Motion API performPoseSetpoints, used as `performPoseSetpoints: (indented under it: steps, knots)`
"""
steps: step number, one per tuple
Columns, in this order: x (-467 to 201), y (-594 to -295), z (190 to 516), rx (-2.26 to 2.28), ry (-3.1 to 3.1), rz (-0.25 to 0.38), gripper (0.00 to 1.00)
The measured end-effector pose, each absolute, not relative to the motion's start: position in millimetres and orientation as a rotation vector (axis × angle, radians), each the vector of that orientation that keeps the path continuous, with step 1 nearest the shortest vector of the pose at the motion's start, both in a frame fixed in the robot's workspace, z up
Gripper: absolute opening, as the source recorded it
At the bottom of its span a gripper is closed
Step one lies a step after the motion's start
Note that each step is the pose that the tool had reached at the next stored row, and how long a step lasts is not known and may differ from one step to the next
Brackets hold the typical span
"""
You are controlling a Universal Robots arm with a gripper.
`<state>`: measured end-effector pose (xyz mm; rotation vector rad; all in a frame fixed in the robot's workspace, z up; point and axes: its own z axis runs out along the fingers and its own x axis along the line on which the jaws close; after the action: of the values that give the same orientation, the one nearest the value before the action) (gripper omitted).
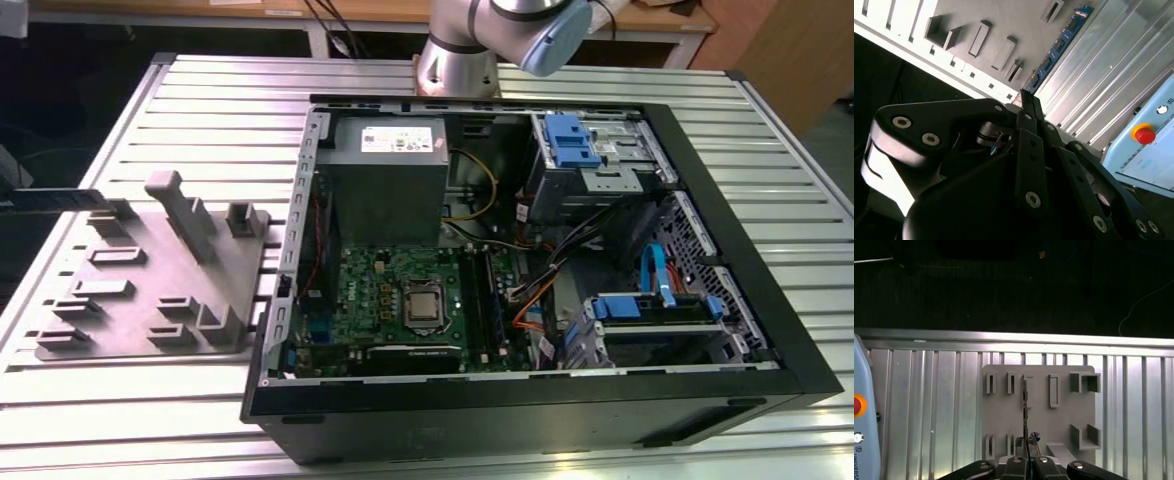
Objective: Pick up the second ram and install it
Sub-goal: 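Pick up the second ram and move it above second insertion slot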
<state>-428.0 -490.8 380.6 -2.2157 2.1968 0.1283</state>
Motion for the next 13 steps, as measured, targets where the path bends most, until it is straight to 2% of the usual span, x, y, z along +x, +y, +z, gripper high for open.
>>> performPoseSetpoints:
  steps: [13]
  knots:
    - [-428.1,-490.7,388.0,-2.216,2.197,0.128,0.08]
